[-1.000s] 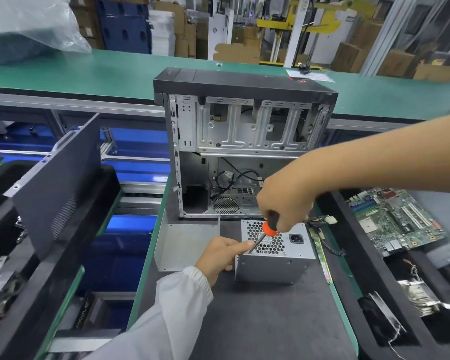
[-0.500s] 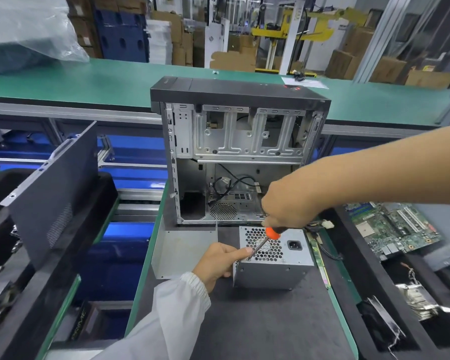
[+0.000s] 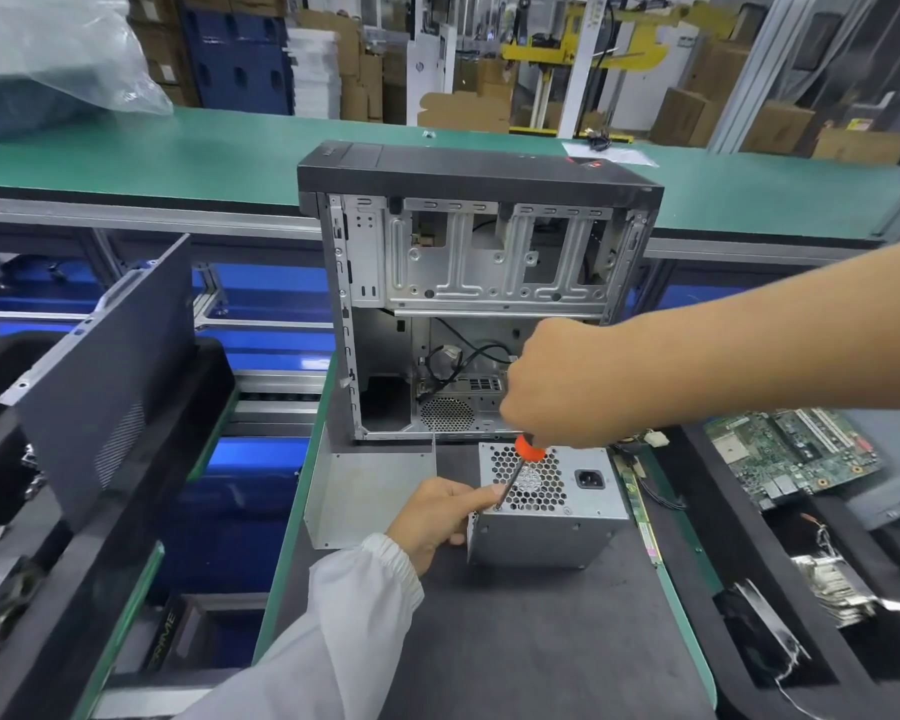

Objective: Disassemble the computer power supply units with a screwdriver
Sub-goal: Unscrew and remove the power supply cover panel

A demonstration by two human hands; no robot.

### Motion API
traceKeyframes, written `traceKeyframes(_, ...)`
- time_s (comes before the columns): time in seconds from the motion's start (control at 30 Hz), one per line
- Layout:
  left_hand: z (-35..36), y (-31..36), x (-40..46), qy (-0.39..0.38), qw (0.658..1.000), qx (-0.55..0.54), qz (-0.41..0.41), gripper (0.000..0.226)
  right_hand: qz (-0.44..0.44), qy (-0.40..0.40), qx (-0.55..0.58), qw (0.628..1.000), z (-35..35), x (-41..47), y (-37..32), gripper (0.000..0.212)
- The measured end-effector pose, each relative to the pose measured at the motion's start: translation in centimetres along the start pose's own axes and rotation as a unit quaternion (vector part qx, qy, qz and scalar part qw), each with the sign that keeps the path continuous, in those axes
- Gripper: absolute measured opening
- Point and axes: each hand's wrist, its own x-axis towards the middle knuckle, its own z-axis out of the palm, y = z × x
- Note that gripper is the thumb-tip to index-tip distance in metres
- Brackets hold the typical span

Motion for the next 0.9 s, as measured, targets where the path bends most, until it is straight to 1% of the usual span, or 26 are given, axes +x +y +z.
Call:
traceKeyframes(0.03,0.0,0.0,0.0,0.001,1.000,-0.003,-0.003,0.046,-0.002,0.059,-0.036,0.998,-0.3,-0.3,-0.3,0.018)
traceKeyframes(0.1,0.1,-0.1,0.0,0.001,1.000,-0.021,-0.004,0.039,-0.030,0.161,-0.114,0.980,0.3,-0.4,-1.1,0.011)
traceKeyframes(0.17,0.1,-0.1,0.2,0.006,0.999,-0.048,-0.001,0.040,-0.074,0.215,-0.143,0.963,0.3,-0.6,-1.9,0.015)
traceKeyframes(0.2,0.1,-0.2,0.2,0.008,0.998,-0.056,0.000,0.039,-0.084,0.225,-0.153,0.959,0.0,-0.7,-1.8,0.017)
traceKeyframes(0.23,0.1,-0.1,0.2,0.007,0.998,-0.060,0.002,0.037,-0.082,0.218,-0.158,0.960,-0.1,-0.9,-1.7,0.019)
traceKeyframes(0.3,0.1,0.1,0.1,-0.001,0.998,-0.058,-0.002,0.039,-0.074,0.166,-0.156,0.971,-0.3,-1.3,-1.7,0.021)
traceKeyframes(0.33,0.2,0.1,-0.1,-0.006,0.999,-0.054,-0.004,0.042,-0.063,0.140,-0.148,0.977,-0.3,-1.4,-1.8,0.017)
traceKeyframes(0.37,0.3,0.2,-0.3,-0.010,0.999,-0.049,-0.008,0.043,-0.050,0.125,-0.128,0.983,0.0,-1.2,-1.8,0.013)
traceKeyframes(0.43,0.3,0.3,-0.5,-0.014,0.999,-0.047,-0.016,0.039,-0.020,0.091,-0.076,0.993,0.4,-0.8,-1.5,0.016)
traceKeyframes(0.5,0.2,0.5,-0.7,-0.018,0.999,-0.040,-0.020,0.038,-0.014,0.019,-0.023,0.999,0.5,-0.6,-0.9,0.010)
traceKeyframes(0.53,0.1,0.7,-0.8,-0.024,0.999,-0.032,-0.022,0.038,-0.015,-0.004,-0.002,1.000,0.5,-0.6,-0.8,0.012)
traceKeyframes(0.57,0.0,0.9,-0.9,-0.032,0.999,-0.023,-0.023,0.039,-0.022,-0.007,0.005,1.000,0.3,-0.7,-0.7,0.014)
traceKeyframes(0.67,-0.3,1.3,-1.2,-0.050,0.998,-0.016,-0.027,0.041,-0.022,-0.012,-0.030,0.999,-0.5,-0.3,-0.9,0.009)
traceKeyframes(0.73,-0.4,1.3,-1.3,-0.060,0.997,-0.025,-0.032,0.039,-0.022,0.000,-0.032,0.999,-0.8,0.0,-0.9,0.008)
traceKeyframes(0.8,-0.4,1.2,-1.4,-0.065,0.997,-0.034,-0.033,0.042,-0.028,0.020,-0.048,0.998,-0.8,0.2,-1.0,0.003)
traceKeyframes(0.87,-0.4,1.3,-1.5,-0.066,0.996,-0.041,-0.035,0.042,-0.040,0.069,-0.080,0.994,-0.6,0.2,-1.4,0.020)
traceKeyframes(0.9,-0.3,1.4,-1.5,-0.069,0.996,-0.045,-0.034,0.043,-0.048,0.087,-0.094,0.991,-0.5,0.1,-1.5,0.024)
